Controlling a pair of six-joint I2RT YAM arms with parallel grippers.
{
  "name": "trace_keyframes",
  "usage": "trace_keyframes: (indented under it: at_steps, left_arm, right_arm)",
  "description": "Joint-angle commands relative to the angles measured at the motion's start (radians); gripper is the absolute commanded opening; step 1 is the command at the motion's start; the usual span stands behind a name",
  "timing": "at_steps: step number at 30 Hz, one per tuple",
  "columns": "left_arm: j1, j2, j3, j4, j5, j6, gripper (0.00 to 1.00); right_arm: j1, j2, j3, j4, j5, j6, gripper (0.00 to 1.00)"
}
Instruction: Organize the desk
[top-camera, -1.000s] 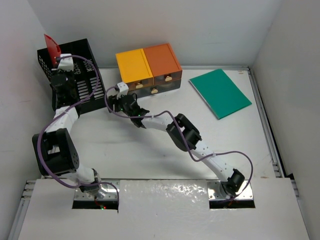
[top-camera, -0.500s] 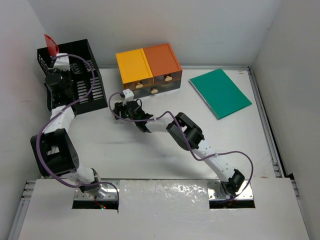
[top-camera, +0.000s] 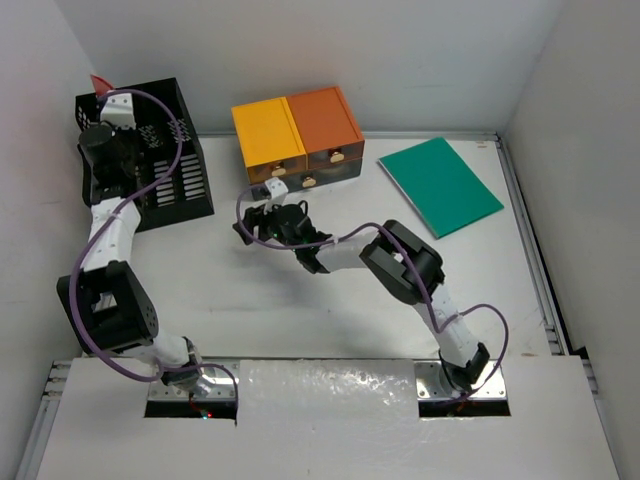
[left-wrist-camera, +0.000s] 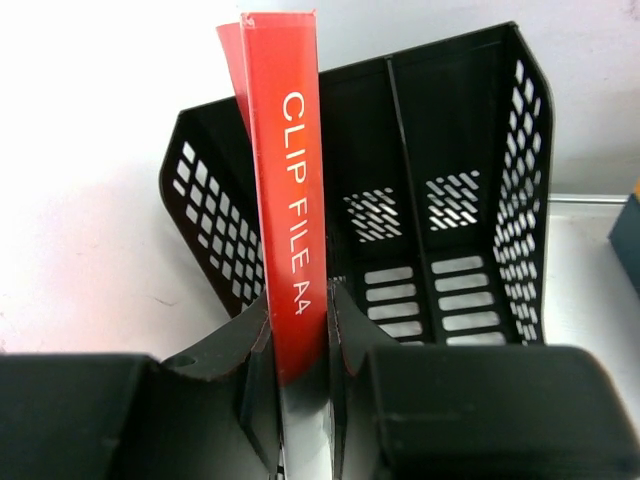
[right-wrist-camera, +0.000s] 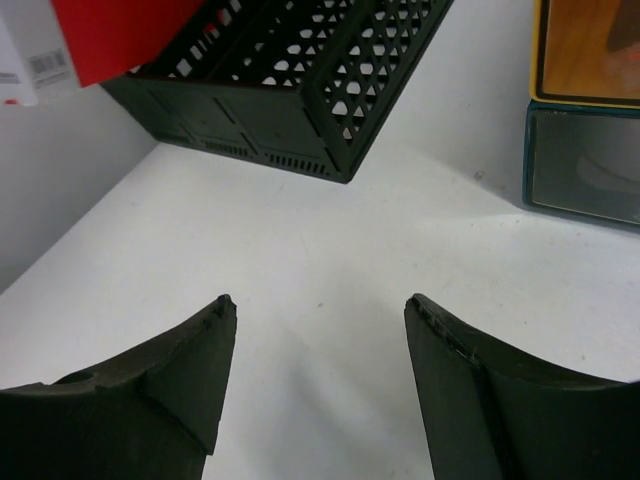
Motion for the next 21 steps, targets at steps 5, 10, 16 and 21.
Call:
trace_keyframes:
  at_steps: [5,10,16,21]
  left_arm:
    - [-0.002,-0.040,0.052,-0.086,0.059,-0.113,0.00]
    - [-0.010,-0.068,-0.002,-0.058,0.084,-0.167,0.00]
    - [-0.011,-0.079,-0.039,-0.064,0.186,-0.245,0.00]
    - [-0.033,-0.091,-0.062,-0.017,0.225,-0.300,0.00]
  right_arm:
    - [-0.004,-0.195,-0.226,0.160,-0.048,-0.018,0.69]
    - [-0.019,-0.299,-0.397,0.207,-0.043,-0.033,0.70]
    - [-0.060,-0.457,-0.570,0.207,-0.062,-0.023,0.71]
    - [-0.108,-0.578,-0.674,0.146,-0.135,0.011,0.72]
